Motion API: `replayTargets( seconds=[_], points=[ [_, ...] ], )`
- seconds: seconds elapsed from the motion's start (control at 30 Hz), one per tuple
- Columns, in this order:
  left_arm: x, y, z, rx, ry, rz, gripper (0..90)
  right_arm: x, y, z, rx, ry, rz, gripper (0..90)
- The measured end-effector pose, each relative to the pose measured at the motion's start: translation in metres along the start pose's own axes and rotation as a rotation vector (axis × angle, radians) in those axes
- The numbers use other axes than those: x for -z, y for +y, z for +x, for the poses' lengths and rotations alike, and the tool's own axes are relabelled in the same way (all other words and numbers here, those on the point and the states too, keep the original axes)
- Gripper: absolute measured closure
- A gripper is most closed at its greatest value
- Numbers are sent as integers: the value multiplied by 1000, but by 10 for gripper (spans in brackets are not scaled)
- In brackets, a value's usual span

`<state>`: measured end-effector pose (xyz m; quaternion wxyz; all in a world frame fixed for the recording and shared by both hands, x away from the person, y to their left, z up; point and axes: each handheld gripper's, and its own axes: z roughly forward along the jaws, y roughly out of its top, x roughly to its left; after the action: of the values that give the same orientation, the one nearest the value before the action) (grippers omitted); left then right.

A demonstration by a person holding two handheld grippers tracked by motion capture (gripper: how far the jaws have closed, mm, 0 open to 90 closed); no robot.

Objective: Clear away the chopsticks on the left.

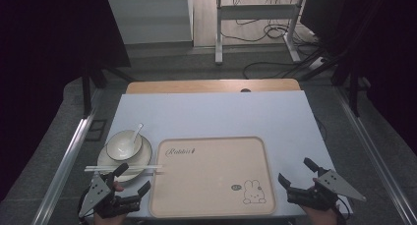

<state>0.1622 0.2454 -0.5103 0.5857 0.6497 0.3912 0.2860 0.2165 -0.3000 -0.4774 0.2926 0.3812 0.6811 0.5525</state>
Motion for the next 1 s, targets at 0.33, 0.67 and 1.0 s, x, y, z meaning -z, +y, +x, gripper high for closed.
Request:
replayTargets(
  seconds=[0.33, 0.67, 1.0],
  points=[
    [1, 7, 6, 15, -18, 35, 42, 0, 0, -1, 4, -5, 9, 0],
    [2, 9, 22, 22, -87, 95, 36, -1, 0, -1, 5, -2, 19, 0],
    [5, 8, 29, -1, -112, 131, 32, -1, 0, -1, -1, 3, 19, 0]
  ],
)
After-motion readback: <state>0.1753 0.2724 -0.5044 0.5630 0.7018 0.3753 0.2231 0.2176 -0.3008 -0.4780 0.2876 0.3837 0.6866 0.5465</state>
